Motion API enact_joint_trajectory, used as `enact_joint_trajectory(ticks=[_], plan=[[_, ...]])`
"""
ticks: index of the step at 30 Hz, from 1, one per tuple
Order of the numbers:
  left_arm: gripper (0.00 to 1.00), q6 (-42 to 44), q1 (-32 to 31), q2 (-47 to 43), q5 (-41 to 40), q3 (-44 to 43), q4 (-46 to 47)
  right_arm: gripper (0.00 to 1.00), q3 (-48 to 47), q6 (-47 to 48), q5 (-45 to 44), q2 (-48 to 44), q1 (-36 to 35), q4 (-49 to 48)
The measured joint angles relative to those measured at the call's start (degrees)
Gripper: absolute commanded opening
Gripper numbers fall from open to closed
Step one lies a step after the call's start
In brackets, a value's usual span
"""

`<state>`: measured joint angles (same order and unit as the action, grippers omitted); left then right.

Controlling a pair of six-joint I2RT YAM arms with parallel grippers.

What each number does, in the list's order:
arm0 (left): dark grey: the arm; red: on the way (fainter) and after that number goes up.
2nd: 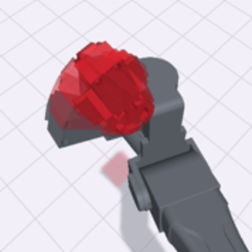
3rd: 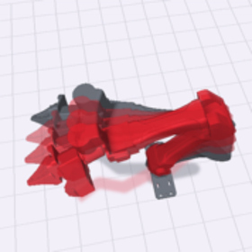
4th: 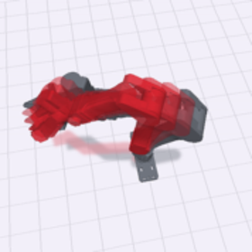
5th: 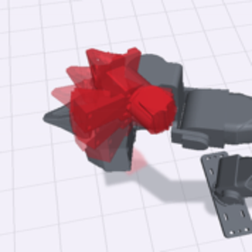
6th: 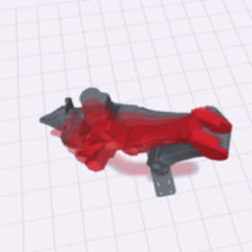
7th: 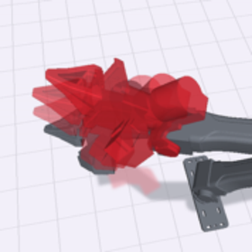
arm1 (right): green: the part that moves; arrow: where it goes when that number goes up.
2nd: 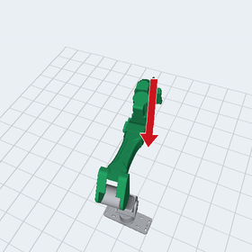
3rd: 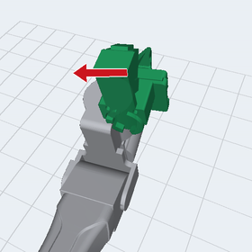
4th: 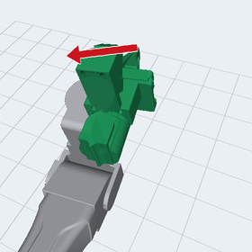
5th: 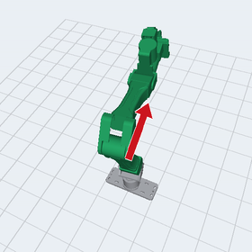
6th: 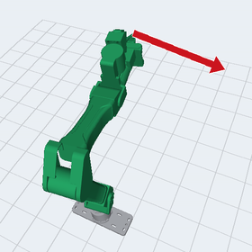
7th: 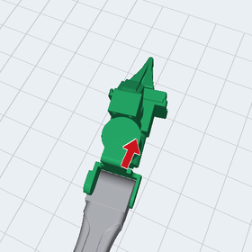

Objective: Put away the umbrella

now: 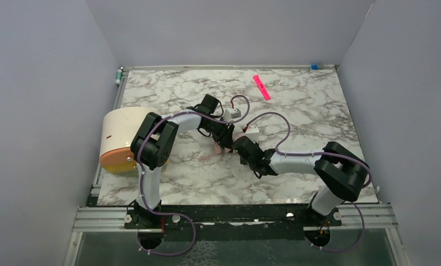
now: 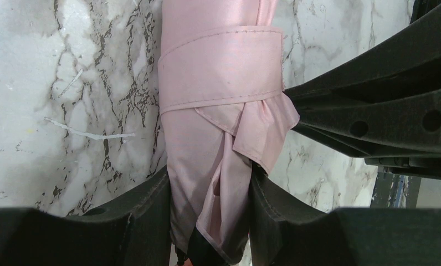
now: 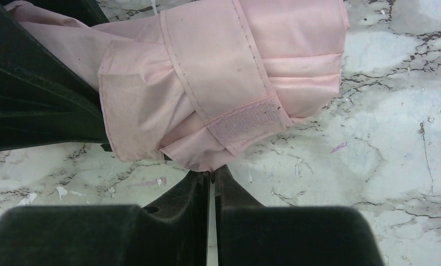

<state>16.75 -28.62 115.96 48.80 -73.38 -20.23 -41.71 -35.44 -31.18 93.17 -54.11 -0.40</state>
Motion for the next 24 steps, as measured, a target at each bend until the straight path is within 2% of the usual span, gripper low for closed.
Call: enact_joint_trajectory(ticks=[3, 13, 24], plan=[[0.0, 0.0, 0.1, 0.0, 0.0, 0.0, 0.0, 0.01, 0.1, -0.7, 0.5, -0.2, 0.3, 0.0], [0.0, -0.1, 0.2, 0.0, 0.0, 0.0, -0.2, 0.01, 0.2, -6.9, 1.9, -2.9, 1.4, 6.2], [0.0, -1.5, -0.7, 0.1, 1.3, 0.0, -2.5, 0.01, 8.9, -15.6, 4.4, -16.5, 1.6, 11.2]])
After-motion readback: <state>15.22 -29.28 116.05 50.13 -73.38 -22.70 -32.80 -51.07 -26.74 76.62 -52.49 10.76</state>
